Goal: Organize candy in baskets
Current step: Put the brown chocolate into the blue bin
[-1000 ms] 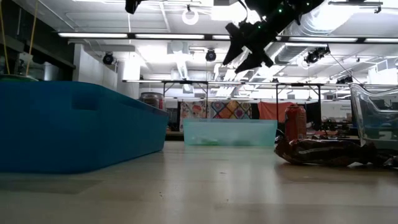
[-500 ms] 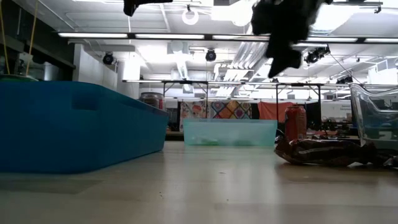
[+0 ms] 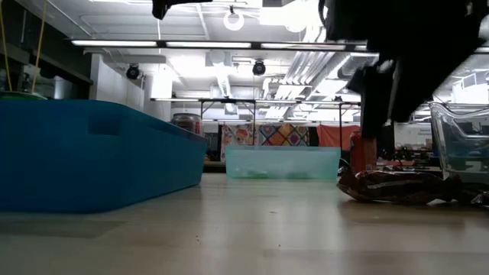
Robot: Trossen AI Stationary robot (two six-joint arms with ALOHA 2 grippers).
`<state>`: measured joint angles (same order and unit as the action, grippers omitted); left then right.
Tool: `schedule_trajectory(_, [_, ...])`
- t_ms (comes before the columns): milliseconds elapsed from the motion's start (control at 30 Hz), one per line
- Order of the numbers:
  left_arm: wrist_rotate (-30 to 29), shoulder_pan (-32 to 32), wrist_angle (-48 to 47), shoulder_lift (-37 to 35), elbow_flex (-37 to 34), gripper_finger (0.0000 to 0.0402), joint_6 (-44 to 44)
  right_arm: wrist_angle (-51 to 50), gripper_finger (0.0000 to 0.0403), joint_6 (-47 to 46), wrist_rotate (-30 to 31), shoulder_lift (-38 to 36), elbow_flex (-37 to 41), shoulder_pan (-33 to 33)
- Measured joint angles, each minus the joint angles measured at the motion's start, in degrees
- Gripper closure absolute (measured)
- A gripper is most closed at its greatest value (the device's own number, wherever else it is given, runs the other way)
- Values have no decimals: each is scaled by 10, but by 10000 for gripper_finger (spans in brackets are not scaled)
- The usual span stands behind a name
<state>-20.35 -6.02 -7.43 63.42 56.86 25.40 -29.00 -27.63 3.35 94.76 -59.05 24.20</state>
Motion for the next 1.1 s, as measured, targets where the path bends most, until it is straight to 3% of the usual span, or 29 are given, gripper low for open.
schedule_trajectory(133, [0,0,-6,0,0,177,10,2,148,-46,28,50,-1,-1])
schedule_trajectory(333, [0,0,-7,0,0,177,10,32,164,-50,24,85,-1,6])
schedule_trajectory(433, [0,0,-6,0,0,177,10,34,214,-53,26,82,-1,11])
schedule_trajectory(600, [13,-1,16,-1,0,177,-1,34,368,-54,42,26,-1,3])
schedule_trajectory(667, [41,-1,35,-7,0,177,-31,39,384,-54,60,-7,-1,-8])
schedule_trajectory(767, [53,-1,55,-18,0,177,-45,67,372,-49,119,-53,-2,-24])
schedule_trajectory(900, [48,-1,61,-38,0,177,-50,188,391,13,170,-68,-2,-57])
schedule_trajectory(1100, [30,-1,61,-62,0,177,-56,485,390,82,113,37,-3,-121])
